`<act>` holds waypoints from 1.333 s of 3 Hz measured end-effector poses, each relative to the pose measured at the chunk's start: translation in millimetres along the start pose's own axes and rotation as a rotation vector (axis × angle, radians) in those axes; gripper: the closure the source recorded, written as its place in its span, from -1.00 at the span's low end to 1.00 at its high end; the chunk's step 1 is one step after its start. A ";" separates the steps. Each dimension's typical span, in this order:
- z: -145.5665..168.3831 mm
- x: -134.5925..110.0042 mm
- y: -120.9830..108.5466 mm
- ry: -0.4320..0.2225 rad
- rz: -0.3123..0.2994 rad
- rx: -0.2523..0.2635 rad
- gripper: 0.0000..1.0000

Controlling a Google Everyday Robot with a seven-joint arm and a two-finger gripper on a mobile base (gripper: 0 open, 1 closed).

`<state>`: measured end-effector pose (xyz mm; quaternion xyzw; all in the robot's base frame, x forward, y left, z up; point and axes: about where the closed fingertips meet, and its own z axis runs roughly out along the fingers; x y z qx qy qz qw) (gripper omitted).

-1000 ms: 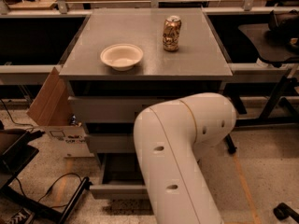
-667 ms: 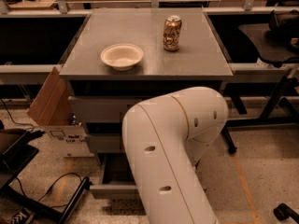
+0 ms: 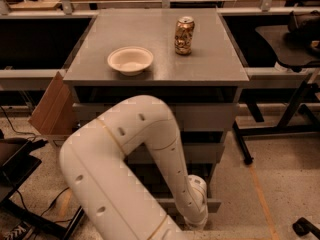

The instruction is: Open bottom drawer

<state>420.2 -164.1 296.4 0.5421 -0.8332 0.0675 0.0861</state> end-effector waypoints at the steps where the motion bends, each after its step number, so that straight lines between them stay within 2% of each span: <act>1: 0.7 36.4 -50.7 0.064 -0.041 0.139 1.00; 2: 19.4 71.5 -82.8 0.052 -0.080 0.235 1.00; 3: 21.6 59.1 -88.0 -0.011 -0.140 0.264 1.00; 4: 21.4 58.5 -88.0 -0.012 -0.140 0.264 1.00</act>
Offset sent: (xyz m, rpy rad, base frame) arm 0.1036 -0.0867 -0.0325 0.1681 -0.5050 0.2919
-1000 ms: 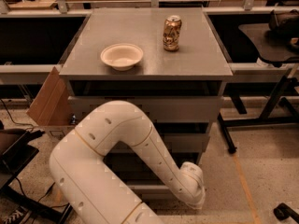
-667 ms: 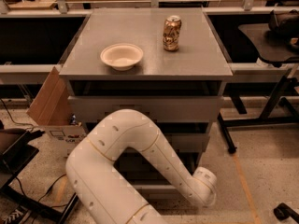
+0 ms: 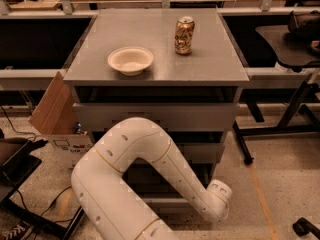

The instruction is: Open bottom drawer

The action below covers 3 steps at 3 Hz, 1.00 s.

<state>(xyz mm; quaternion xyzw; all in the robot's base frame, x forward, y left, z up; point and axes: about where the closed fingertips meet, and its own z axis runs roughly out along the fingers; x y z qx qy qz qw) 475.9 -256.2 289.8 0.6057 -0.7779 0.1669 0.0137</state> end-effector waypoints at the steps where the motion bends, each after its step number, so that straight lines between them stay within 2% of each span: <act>1: 6.5 -5.9 -8.9 -0.026 -0.014 -0.001 1.00; 3: 30.3 -32.4 -66.3 -0.176 -0.091 0.041 1.00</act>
Offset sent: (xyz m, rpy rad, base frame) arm 0.0884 0.0117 -0.0221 0.1653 -0.0567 0.1730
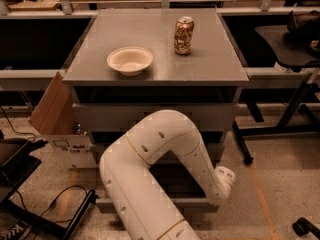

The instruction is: Open bottom drawer

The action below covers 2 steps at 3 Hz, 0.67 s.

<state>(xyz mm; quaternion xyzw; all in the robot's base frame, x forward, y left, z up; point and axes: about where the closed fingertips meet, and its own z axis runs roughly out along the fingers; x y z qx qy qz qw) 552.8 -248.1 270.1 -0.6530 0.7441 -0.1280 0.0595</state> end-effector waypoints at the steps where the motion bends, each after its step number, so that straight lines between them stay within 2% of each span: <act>1: 19.7 -8.9 -18.8 -0.069 -0.020 0.004 1.00; 2: 41.5 -17.9 -26.6 -0.127 -0.022 -0.006 1.00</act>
Offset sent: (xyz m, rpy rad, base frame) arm 0.0691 0.0108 -0.0549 0.1881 0.0000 0.0726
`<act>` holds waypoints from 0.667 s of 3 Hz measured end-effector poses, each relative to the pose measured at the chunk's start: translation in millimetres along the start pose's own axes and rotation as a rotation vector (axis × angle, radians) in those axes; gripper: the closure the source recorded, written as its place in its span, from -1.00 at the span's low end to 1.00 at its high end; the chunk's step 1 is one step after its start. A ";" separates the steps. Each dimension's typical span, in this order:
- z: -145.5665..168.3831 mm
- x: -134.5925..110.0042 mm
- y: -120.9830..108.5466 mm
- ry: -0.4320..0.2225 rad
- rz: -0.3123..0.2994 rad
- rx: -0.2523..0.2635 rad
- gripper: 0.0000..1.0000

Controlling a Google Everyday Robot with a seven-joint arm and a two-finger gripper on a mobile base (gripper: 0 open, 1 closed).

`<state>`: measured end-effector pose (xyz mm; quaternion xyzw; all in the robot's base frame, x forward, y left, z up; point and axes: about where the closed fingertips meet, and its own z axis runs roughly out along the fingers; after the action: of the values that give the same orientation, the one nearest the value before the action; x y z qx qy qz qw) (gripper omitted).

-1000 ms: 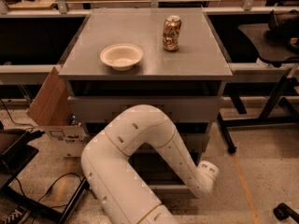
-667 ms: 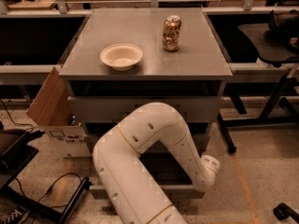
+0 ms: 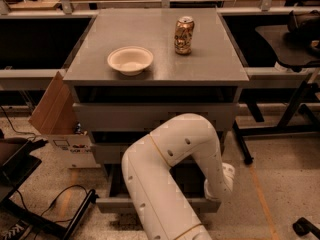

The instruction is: Open bottom drawer

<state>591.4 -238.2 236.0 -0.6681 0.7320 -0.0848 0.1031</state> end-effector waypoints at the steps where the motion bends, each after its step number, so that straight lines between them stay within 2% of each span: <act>1: 22.4 -10.8 -5.4 -0.046 -0.002 -0.015 1.00; 2: 54.6 -37.0 -20.5 -0.108 -0.013 -0.039 1.00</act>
Offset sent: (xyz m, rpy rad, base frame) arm 0.0532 0.0300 -0.0468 0.1072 0.0261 0.0424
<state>628.7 -202.6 190.1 -0.6783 0.7225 -0.0348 0.1288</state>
